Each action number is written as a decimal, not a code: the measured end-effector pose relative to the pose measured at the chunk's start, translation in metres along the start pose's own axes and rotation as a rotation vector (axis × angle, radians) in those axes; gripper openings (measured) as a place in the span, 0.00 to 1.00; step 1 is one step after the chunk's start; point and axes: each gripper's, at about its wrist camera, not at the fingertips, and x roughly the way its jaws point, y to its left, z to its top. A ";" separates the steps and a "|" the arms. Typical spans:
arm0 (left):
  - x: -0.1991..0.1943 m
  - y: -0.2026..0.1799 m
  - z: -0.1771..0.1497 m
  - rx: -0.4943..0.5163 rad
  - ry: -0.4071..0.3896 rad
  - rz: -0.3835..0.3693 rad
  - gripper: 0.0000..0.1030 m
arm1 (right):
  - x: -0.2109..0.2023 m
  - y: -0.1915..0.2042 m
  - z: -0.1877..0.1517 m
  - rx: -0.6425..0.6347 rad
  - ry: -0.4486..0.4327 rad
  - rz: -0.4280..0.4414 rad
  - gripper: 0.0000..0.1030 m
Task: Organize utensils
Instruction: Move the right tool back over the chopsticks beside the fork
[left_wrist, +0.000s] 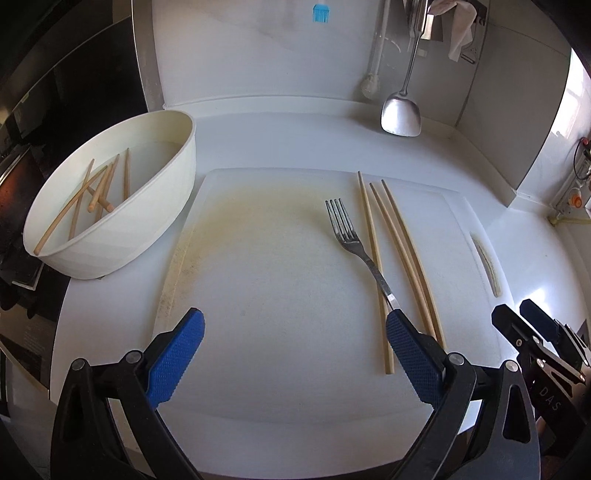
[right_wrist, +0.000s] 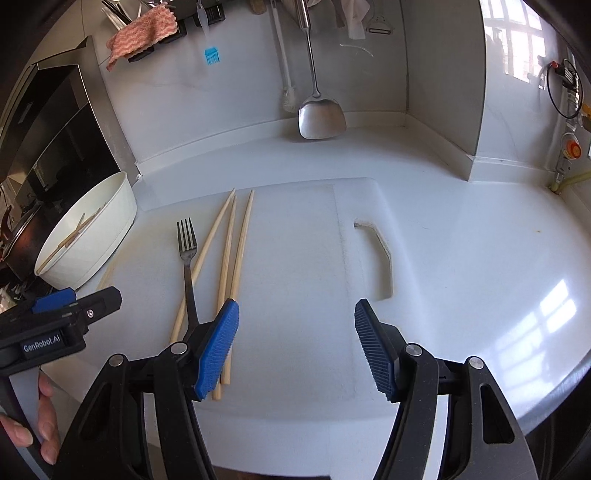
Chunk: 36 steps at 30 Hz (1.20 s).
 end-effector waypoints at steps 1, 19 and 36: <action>0.005 0.001 0.000 -0.008 -0.002 -0.002 0.94 | 0.006 0.001 0.003 -0.002 -0.002 0.009 0.61; 0.028 0.017 0.005 -0.134 -0.059 -0.015 0.94 | 0.062 0.033 0.016 -0.141 0.016 -0.039 0.61; 0.038 0.003 0.010 -0.173 -0.008 -0.023 0.94 | 0.068 0.039 0.010 -0.221 0.005 -0.049 0.45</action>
